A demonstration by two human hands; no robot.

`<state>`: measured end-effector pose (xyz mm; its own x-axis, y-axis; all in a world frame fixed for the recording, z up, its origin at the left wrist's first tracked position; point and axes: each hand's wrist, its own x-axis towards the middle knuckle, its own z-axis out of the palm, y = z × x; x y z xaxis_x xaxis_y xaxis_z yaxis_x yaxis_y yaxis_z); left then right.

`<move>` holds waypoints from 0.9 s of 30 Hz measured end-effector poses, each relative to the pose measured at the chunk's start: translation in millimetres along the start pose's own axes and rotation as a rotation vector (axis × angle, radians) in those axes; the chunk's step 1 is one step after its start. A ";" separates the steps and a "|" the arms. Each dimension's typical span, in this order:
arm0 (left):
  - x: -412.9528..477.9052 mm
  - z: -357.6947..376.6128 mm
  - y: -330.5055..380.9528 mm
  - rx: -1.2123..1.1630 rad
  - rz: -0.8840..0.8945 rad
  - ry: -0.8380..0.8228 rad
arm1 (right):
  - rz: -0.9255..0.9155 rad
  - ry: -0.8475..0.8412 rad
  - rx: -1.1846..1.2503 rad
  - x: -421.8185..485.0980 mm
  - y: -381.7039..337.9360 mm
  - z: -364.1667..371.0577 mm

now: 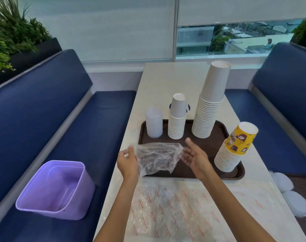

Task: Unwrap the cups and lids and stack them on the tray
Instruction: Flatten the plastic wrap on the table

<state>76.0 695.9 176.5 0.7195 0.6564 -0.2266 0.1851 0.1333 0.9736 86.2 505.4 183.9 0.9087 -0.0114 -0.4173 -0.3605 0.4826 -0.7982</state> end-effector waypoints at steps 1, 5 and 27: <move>0.4 -1.7 -2.0 -0.023 -0.055 0.009 | 0.010 0.004 0.025 -0.3 -1.7 -2.4; -3.1 -6.2 -14.9 -0.141 -0.294 0.011 | 0.130 -0.111 -0.175 -6.8 16.3 -2.8; -11.2 -54.0 -21.1 0.319 0.200 0.068 | -0.112 -0.268 -0.344 -21.3 15.8 6.2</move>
<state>27.8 725.8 159.9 0.7185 0.6952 -0.0202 0.2520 -0.2332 0.9392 62.5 518.7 182.9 0.9522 0.2022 -0.2292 -0.2648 0.1715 -0.9489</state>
